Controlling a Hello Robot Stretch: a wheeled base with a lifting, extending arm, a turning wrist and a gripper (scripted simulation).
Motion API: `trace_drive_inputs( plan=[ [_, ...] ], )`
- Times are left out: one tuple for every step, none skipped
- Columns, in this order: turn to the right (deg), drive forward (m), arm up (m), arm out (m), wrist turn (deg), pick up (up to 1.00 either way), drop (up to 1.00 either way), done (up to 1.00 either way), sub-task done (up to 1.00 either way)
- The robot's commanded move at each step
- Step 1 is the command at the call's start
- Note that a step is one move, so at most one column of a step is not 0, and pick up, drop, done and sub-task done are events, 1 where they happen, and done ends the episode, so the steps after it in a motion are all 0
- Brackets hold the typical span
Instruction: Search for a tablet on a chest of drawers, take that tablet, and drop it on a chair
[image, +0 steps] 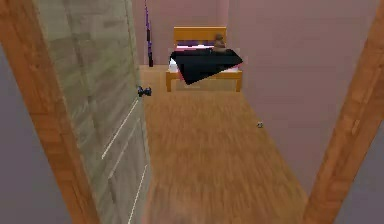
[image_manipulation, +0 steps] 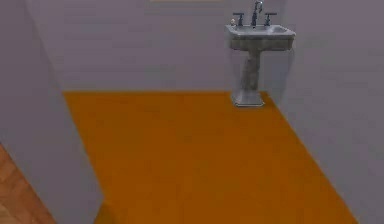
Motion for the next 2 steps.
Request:
trace_drive_inputs(
  plan=[
    [-6.0,0.00,0.00,0.00,0.0,0.00,0.00,0.00,0.00],
    [0.0,1.00,0.00,0.00,0.0,0.00,0.00,0.00,0.00]
  ],
)
